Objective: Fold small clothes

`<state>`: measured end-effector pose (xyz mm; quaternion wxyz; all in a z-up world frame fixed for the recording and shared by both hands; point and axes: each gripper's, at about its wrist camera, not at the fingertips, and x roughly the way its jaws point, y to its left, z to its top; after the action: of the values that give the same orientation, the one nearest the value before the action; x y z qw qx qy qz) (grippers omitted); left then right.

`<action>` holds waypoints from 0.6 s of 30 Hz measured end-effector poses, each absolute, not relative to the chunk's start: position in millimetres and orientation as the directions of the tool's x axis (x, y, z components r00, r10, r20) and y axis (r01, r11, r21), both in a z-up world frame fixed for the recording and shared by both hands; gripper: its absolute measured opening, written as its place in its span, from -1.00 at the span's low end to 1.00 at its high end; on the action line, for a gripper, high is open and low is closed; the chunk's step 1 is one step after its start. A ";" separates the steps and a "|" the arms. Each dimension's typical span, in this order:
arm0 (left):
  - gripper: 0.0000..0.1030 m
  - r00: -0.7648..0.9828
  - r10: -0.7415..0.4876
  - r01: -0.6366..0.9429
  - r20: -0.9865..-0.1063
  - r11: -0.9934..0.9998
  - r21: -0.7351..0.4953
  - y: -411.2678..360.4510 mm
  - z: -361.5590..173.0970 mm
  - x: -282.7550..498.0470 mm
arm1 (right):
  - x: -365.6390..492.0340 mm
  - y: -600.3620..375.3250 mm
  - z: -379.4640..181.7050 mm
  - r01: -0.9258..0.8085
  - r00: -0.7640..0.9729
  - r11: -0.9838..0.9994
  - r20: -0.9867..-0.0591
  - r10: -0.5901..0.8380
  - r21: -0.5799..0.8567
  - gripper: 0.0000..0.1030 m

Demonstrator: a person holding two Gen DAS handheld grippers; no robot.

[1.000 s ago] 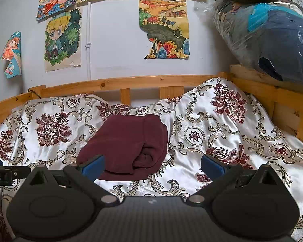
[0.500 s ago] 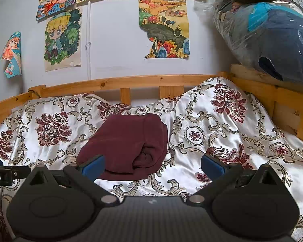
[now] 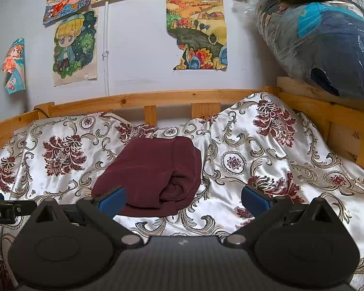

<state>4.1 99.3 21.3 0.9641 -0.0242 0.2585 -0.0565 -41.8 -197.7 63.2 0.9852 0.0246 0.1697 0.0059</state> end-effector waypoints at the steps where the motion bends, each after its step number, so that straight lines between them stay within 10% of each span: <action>1: 0.99 0.858 -0.121 0.096 -0.499 0.992 -0.076 99.7 20.7 4.4 | -41.5 -198.4 63.3 -0.003 0.942 0.999 -0.334 0.020 0.051 1.00; 18: 0.99 0.825 -0.083 0.060 -0.559 0.996 -0.059 100.6 19.3 11.9 | -41.7 -198.3 61.1 -0.003 0.941 0.998 -0.338 0.022 0.056 1.00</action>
<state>11.9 100.6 19.3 0.9551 -0.0193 0.2932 -0.0374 -41.7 -198.3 61.1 0.9848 0.0274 0.1717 0.0063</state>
